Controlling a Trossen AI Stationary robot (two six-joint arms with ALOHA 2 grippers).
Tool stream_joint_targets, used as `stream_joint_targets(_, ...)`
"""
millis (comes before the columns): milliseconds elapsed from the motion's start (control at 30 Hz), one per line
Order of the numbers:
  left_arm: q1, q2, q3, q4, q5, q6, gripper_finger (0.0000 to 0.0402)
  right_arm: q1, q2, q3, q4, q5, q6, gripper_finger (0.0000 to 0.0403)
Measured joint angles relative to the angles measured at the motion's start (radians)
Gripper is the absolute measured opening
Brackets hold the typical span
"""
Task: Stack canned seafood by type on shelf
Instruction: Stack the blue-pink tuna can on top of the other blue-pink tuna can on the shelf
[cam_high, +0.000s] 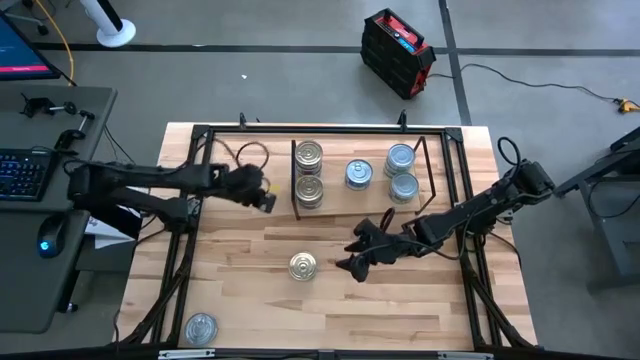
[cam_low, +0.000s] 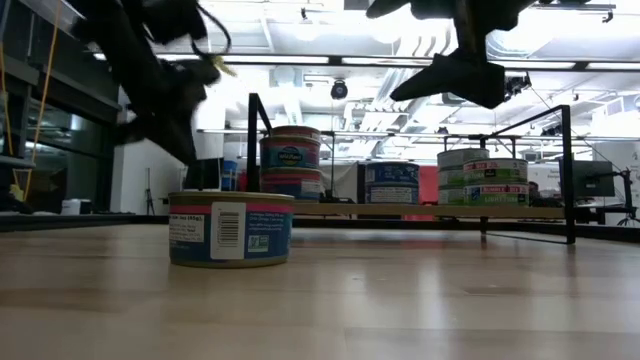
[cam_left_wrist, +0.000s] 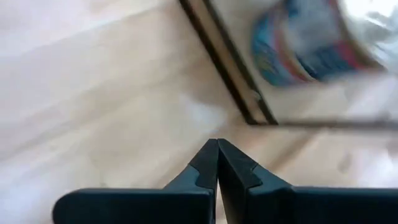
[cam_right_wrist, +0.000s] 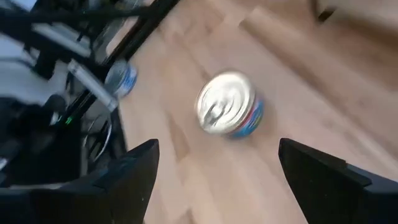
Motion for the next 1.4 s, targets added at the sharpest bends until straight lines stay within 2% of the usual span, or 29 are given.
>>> stream_joint_targets(167, -0.283, -0.079, 0.0, 0.03, -0.133, -0.027, 0.0, 0.0, 0.031, 0.0, -0.028, -0.041, -0.028, 0.0313)
stream_joint_targets(267, -0.484, -0.059, 0.0, 0.087, -0.269, -0.012, 0.0, 0.0, 0.073, 0.0, -0.029, -0.043, -0.064, 0.0275)
stream_joint_targets(367, -0.653, 0.013, 0.0, 0.153, -0.378, 0.063, 0.0, 0.0, 0.126, 0.016, -0.037, -0.062, -0.101, 0.0196)
stream_joint_targets(467, -0.747, 0.121, 0.001, 0.265, -0.428, 0.163, 0.0, -0.004, 0.194, 0.07, -0.043, -0.105, -0.155, 0.0077)
stream_joint_targets(500, -0.76, 0.161, 0.001, 0.297, -0.432, 0.205, 0.0, -0.008, 0.221, 0.094, -0.051, -0.117, -0.179, 0.004)
stream_joint_targets(533, -0.765, 0.202, 0.001, 0.339, -0.435, 0.245, 0.0, -0.01, 0.25, 0.12, -0.065, -0.127, -0.203, 0.0022)
stream_joint_targets(667, -0.753, 0.345, 0.0, 0.49, -0.438, 0.349, 0.0, -0.042, 0.368, 0.23, -0.201, -0.134, -0.22, 0.0024)
stream_joint_targets(767, -0.729, 0.408, 0.001, 0.544, -0.437, 0.341, 0.0, -0.067, 0.426, 0.298, -0.299, -0.139, -0.257, 0.0006)
stream_joint_targets(1000, -0.71, 0.465, 0.003, 0.571, -0.409, 0.28, 0.0, -0.106, 0.446, 0.36, -0.331, -0.138, -0.331, 0.0002)
stream_joint_targets(1267, -0.719, 0.473, 0.002, 0.61, -0.387, 0.289, 0.0, -0.125, 0.454, 0.36, -0.31, -0.143, -0.305, 0.0)
stream_joint_targets(1400, -0.726, 0.473, 0.002, 0.608, -0.387, 0.293, 0.0, -0.123, 0.462, 0.359, -0.284, -0.194, -0.284, 0.0)
